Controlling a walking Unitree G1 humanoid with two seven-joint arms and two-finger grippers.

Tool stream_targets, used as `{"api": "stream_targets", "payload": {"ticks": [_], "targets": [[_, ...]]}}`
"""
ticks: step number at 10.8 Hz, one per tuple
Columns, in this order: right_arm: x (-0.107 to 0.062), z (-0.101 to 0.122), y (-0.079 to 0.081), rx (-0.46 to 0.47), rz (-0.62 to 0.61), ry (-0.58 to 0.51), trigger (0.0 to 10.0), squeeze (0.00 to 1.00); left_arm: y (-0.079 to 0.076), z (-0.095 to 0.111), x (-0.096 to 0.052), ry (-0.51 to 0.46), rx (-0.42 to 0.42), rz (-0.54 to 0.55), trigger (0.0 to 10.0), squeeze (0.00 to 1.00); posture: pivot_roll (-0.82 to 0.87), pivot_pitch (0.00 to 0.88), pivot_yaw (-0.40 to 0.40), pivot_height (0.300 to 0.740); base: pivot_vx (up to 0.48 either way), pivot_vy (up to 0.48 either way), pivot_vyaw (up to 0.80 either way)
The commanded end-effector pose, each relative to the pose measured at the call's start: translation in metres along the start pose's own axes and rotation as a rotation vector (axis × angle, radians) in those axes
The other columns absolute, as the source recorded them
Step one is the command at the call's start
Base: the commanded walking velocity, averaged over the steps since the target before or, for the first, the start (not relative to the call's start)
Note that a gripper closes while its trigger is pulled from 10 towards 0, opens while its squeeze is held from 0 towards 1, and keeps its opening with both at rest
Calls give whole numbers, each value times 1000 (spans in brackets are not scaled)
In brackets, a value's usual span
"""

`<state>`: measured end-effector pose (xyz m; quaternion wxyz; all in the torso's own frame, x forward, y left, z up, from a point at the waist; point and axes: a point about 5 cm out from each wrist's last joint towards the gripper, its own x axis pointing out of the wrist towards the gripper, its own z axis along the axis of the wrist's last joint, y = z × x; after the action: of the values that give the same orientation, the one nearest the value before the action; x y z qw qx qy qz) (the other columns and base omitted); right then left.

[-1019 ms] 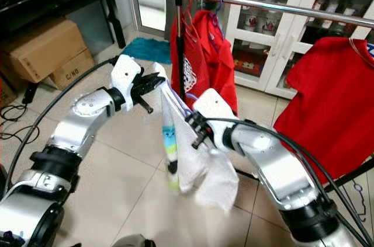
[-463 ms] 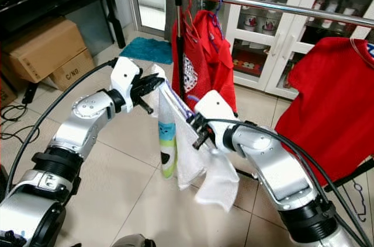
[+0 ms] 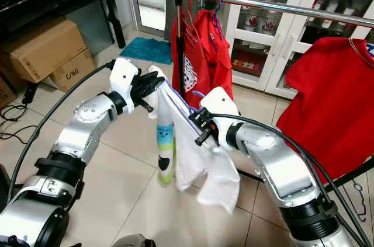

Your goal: Hang hanger

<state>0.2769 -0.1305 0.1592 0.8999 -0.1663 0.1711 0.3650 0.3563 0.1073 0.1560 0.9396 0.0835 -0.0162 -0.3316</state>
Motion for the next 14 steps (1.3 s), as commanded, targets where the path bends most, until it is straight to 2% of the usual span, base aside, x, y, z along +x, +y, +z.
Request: {"api": "stream_targets", "payload": {"ticks": [1, 3, 4, 5, 6, 7, 9, 11, 12, 13, 14], "targets": [[0, 4, 3, 6, 34, -32, 0, 0, -2, 8, 2, -39, 0, -1, 10000, 0, 2, 0, 69, 740, 0, 0, 0], [-1, 5, 1, 20, 33, -44, 0, 0, -4, 10, 0, -66, -27, -3, 10000, 0, 2, 0, 72, 740, 0, 0, 0], [-2, 3, -3, 33, 23, -49, 0, 0, -10, 11, -4, -100, -39, -57, 4902, 0, 2, 0, 74, 740, 0, 0, 0], [-5, 1, -9, 48, 8, -57, 0, 0, -9, 9, -12, -115, -18, -46, 7686, 0, 2, 0, 72, 740, 0, 0, 0], [-6, 1, -11, 51, 7, -62, 0, 0, -6, 8, -16, -130, -41, -33, 10000, 0, 1, 0, 70, 740, 0, 0, 0], [-8, 2, -14, 54, 9, -76, 0, 0, -7, 10, -24, -162, -61, -60, 0, 0, 4, 0, 67, 740, 0, 0, 0], [-8, 1, -18, 59, 16, -88, 0, 0, -7, 8, -30, -145, -34, -38, 0, 0, 6, 0, 67, 740, 0, 0, 0], [-8, -1, -21, 76, 9, -96, 0, 0, -9, 19, -35, -250, -58, -22, 0, 0, 9, 0, 65, 740, 0, 0, 0], [-7, -8, -25, 47, -18, -39, 0, 0, -16, 32, -41, -345, -141, -102, 0, 0, 9, 0, 64, 740, 0, 0, 0], [-7, -15, -26, 11, -39, 15, 0, 0, -26, 36, -46, -348, -212, -238, 0, 0, 9, 0, 63, 740, 0, 0, 0], [-6, -17, -26, -9, -41, 37, 0, 0, -28, 36, -49, -322, -221, -300, 0, 0, 9, 0, 62, 740, 0, 0, 0]]}}
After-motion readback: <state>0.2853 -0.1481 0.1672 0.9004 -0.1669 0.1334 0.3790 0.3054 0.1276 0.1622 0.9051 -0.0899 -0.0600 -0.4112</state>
